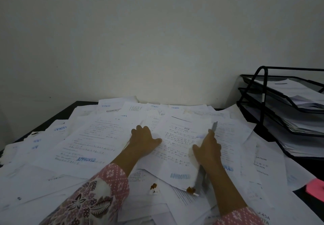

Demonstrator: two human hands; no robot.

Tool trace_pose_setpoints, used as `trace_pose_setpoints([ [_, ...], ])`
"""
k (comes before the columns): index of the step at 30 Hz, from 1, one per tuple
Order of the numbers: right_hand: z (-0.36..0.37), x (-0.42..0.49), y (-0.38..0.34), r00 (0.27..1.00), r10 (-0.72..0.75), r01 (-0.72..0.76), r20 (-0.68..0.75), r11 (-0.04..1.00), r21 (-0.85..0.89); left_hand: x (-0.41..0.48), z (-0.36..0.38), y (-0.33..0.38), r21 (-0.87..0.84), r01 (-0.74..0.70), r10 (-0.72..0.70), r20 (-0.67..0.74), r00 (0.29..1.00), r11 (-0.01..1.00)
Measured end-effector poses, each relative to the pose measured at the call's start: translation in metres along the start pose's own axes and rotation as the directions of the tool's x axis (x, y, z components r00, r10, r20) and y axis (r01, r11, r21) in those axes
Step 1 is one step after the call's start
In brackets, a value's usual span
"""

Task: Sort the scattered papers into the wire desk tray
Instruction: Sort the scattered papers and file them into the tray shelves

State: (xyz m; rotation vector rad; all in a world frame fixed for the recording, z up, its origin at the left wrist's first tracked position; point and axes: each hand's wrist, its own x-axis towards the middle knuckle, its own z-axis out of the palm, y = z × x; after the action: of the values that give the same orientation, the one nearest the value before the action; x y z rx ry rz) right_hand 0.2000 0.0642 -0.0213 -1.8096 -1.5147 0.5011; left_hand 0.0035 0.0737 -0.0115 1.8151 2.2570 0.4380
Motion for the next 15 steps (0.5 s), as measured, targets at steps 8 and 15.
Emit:
trace_pose_setpoints([
  [8, -0.004, -0.001, -0.001, 0.999, -0.033, 0.029, 0.017, 0.979, 0.202, 0.003, -0.015, -0.007, -0.185, 0.025, -0.008, 0.091, 0.996, 0.982],
  [15, -0.004, -0.008, -0.005, 0.986, -0.133, 0.113, 0.099, 0.975, 0.191, 0.001, -0.025, -0.01, -0.431, 0.104, -0.044, 0.147, 0.988, 0.896],
])
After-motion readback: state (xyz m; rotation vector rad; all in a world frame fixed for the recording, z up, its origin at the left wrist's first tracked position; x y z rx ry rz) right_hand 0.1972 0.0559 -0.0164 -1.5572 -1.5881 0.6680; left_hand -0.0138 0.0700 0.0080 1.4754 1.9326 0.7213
